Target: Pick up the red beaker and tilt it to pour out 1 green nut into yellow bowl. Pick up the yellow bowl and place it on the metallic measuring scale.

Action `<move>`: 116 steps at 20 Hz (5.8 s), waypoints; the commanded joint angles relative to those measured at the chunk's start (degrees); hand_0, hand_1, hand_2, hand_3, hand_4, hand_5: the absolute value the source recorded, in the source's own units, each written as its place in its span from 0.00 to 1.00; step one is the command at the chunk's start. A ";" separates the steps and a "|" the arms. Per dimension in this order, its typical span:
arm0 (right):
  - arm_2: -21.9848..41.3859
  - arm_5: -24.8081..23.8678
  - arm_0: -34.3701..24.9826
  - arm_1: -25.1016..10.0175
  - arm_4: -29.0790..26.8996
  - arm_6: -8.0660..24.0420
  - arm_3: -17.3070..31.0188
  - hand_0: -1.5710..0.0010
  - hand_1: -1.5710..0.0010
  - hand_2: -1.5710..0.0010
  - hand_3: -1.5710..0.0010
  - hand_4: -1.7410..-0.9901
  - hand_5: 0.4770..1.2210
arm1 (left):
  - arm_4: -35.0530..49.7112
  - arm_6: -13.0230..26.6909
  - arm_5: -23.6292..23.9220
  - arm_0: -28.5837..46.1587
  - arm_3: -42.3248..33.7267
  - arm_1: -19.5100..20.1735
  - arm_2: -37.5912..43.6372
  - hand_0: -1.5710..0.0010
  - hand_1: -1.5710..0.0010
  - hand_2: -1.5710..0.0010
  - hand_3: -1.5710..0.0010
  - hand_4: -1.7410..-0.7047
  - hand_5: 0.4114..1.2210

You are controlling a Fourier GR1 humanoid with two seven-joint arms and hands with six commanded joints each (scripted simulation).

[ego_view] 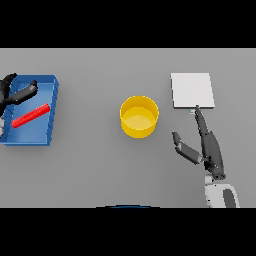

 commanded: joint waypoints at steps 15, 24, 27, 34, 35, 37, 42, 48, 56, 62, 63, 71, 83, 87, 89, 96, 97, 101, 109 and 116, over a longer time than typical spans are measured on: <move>9.16 10.71 -14.95 -13.38 15.20 4.46 2.19 1.00 1.00 1.00 1.00 0.61 0.27 | 0.73 -3.49 1.78 -0.99 0.58 -1.13 1.48 1.00 1.00 1.00 1.00 0.91 0.37; 18.67 19.20 -29.69 -18.16 24.97 0.31 11.44 1.00 1.00 1.00 1.00 0.62 0.24 | 0.41 -3.72 1.47 -1.37 1.40 -1.82 0.86 1.00 1.00 1.00 1.00 0.91 0.38; 20.93 21.79 -34.02 -18.05 26.28 -0.85 15.22 1.00 1.00 1.00 1.00 0.62 0.27 | 0.48 -3.74 1.32 -1.35 1.22 -1.51 0.92 1.00 1.00 1.00 1.00 0.91 0.38; 24.79 25.16 -38.63 -16.74 27.92 -3.81 22.19 1.00 1.00 1.00 1.00 0.66 0.28 | 0.43 -3.95 0.91 -1.84 1.47 -1.61 0.84 1.00 1.00 1.00 1.00 0.91 0.39; 25.16 25.64 -39.48 -16.36 28.01 -3.90 23.08 1.00 1.00 1.00 1.00 0.65 0.27 | 0.37 -4.15 0.87 -2.12 1.55 -1.75 0.83 1.00 1.00 1.00 1.00 0.91 0.40; 26.40 26.58 -40.94 -15.54 28.74 -3.89 25.21 1.00 1.00 1.00 1.00 0.63 0.27 | 0.21 -4.60 0.85 -1.98 1.66 -1.40 0.89 1.00 1.00 1.00 1.00 0.91 0.40; 28.37 28.45 -42.84 -14.80 30.11 -3.32 28.25 1.00 1.00 1.00 1.00 0.58 0.26 | 0.80 -4.51 0.64 -1.70 1.63 -0.85 1.45 1.00 1.00 1.00 1.00 0.91 0.40; 29.86 29.98 -44.30 -14.38 31.39 -2.16 30.40 1.00 0.99 0.98 0.97 0.56 0.37 | 0.62 -5.01 0.17 -2.27 2.43 -1.33 1.27 1.00 1.00 1.00 1.00 0.92 0.39; 31.29 34.20 -44.85 -14.87 31.04 -2.51 29.84 0.28 0.30 0.31 0.45 0.18 0.86 | 0.74 -4.53 0.79 -1.53 0.63 -0.38 1.43 1.00 1.00 1.00 1.00 0.91 0.39; 31.14 34.06 -45.12 -15.56 30.15 -4.57 29.91 0.07 0.08 0.12 0.25 0.05 0.96 | 1.27 -3.88 1.10 -1.19 -0.34 -0.22 1.60 1.00 1.00 1.00 1.00 0.90 0.39; 30.96 34.30 -45.00 -15.24 30.03 -3.51 29.61 0.06 0.06 0.09 0.25 0.04 0.97 | 1.20 -3.47 1.32 -1.17 -0.55 -0.19 1.56 1.00 1.00 1.00 1.00 0.90 0.39; 27.42 39.49 -46.63 -20.47 27.07 0.62 20.07 0.01 0.01 0.03 0.14 0.02 1.00 | 0.63 -3.73 1.39 -1.15 -1.09 0.13 1.20 1.00 1.00 1.00 1.00 0.91 0.38; 21.85 41.05 -47.99 -27.30 25.27 4.80 13.65 0.00 0.00 0.00 0.16 0.03 1.00 | 0.89 -4.02 1.49 -0.75 -1.75 0.98 1.77 1.00 1.00 1.00 1.00 0.90 0.41; 19.89 37.08 -49.92 -28.99 26.52 4.23 19.55 0.00 0.00 0.00 0.21 0.03 1.00 | 0.31 -1.86 1.93 -1.08 -3.12 1.38 1.27 1.00 1.00 1.00 1.00 0.90 0.40; 18.57 35.46 -50.15 -29.55 26.34 3.61 23.54 0.00 0.00 0.00 0.22 0.03 1.00 | 0.44 -0.77 1.95 -0.99 -3.93 1.46 1.14 1.00 1.00 1.00 1.00 0.90 0.41; 17.47 29.80 -52.11 -29.68 26.77 1.36 37.17 0.00 0.00 0.00 0.25 0.03 1.00 | 0.98 0.42 2.14 -0.37 -4.47 2.39 1.13 1.00 1.00 1.00 1.00 0.89 0.45; 17.30 29.65 -52.44 -29.67 26.56 2.13 38.30 0.00 0.00 0.00 0.23 0.03 1.00 | 0.99 0.55 2.47 -0.19 -4.77 2.41 1.08 1.00 1.00 1.00 1.00 0.89 0.44; 18.13 25.70 -53.08 -28.64 26.96 0.15 44.83 0.00 0.00 0.00 0.13 0.02 1.00 | 1.48 0.58 2.45 -1.46 -3.49 2.88 0.34 1.00 1.00 1.00 1.00 0.89 0.43; 19.13 19.93 -55.43 -25.64 27.60 -1.48 55.49 0.00 0.06 0.00 0.04 0.02 1.00 | 2.33 0.56 2.76 -1.61 -3.54 2.76 -0.52 1.00 1.00 1.00 1.00 0.90 0.39; 18.66 22.34 -56.59 -25.07 25.59 -1.73 58.56 0.22 0.31 0.28 0.48 0.26 0.77 | 2.27 0.57 2.60 -2.26 -2.89 2.19 -1.00 1.00 1.00 1.00 1.00 0.90 0.41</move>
